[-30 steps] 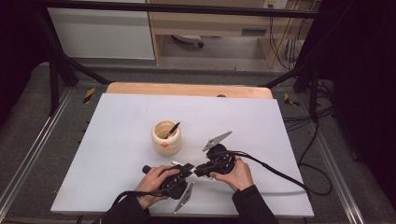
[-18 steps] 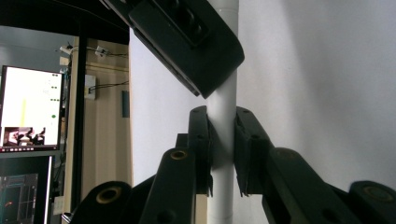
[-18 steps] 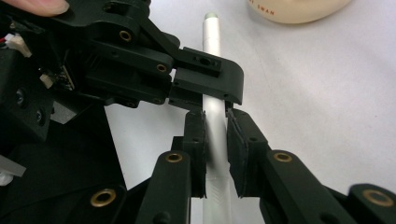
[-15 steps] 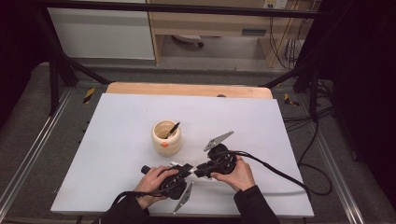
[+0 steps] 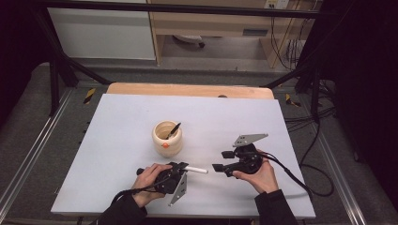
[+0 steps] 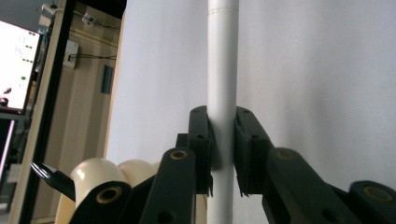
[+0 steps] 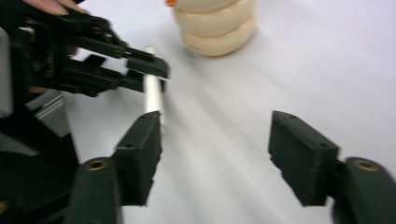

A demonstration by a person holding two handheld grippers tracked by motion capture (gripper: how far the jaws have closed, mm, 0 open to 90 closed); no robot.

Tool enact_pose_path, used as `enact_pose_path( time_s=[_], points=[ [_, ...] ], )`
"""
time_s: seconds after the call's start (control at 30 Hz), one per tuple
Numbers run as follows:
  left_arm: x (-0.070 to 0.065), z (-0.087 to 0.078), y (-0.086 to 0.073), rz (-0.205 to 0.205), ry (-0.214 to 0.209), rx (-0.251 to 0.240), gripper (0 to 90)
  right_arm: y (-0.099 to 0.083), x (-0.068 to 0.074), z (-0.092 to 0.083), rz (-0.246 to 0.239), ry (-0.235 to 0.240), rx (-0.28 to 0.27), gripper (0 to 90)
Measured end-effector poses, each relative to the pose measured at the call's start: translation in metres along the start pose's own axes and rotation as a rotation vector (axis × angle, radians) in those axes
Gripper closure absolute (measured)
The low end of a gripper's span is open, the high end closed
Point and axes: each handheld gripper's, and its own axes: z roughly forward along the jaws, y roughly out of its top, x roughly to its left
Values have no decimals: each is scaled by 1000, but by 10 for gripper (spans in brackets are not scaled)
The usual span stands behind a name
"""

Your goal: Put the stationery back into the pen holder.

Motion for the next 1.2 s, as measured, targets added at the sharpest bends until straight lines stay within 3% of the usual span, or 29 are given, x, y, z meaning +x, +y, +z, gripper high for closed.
enact_pose_path(
  time_s=[0.17, 0.4, 0.5, 0.77, 1.0, 1.2],
  points=[
    [3, -1, -4, -69, -17, 7, 776, -16, -14, -6, 39, -61, -31, 185],
    [9, -4, -9, -187, -36, -2, 776, -36, -29, -7, 57, -132, -7, 76],
    [11, -6, -11, -264, -43, -27, 777, -44, -34, -7, 70, -154, -18, 53],
    [20, -13, -17, -407, -55, -56, 777, -60, -47, -13, 87, -205, -49, 18],
    [27, -20, -22, -543, -62, -93, 776, -71, -55, -17, 94, -200, -56, 7],
    [32, -25, -25, -620, -65, -131, 777, -79, -58, -17, 89, -194, -32, 6]
  ],
)
